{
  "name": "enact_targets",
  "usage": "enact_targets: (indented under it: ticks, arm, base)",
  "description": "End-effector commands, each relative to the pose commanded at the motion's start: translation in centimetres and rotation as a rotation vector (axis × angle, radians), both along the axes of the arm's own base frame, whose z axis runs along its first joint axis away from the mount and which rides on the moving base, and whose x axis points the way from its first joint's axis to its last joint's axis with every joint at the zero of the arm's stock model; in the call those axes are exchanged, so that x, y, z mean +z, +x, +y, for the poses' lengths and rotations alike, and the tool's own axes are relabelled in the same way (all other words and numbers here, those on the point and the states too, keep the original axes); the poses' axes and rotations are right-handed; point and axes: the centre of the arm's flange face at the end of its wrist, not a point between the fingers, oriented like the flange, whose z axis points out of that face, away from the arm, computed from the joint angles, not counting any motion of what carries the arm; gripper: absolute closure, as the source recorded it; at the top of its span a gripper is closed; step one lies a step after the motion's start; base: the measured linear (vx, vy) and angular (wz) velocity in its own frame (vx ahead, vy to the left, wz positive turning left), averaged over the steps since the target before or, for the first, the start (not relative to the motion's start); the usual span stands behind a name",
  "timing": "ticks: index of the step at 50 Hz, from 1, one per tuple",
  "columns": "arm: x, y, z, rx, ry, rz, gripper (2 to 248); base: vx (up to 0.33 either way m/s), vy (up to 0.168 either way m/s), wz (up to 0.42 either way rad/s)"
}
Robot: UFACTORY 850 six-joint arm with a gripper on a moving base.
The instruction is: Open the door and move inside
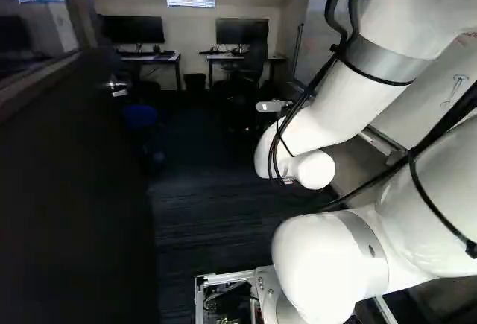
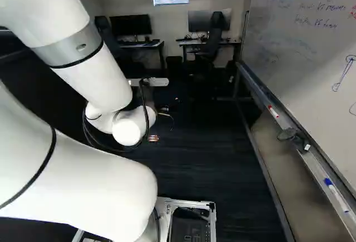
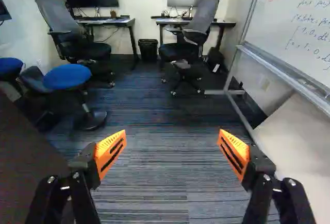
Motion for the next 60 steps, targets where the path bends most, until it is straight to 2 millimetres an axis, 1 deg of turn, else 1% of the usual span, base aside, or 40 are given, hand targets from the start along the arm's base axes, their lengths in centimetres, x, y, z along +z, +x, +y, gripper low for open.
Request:
enact_targets:
  ticks: [60]
  arm:
    - [0.00, 0.00, 0.00, 0.000, 0.000, 0.000, 3]
  base:
    - [0.188, 0.002, -0.013]
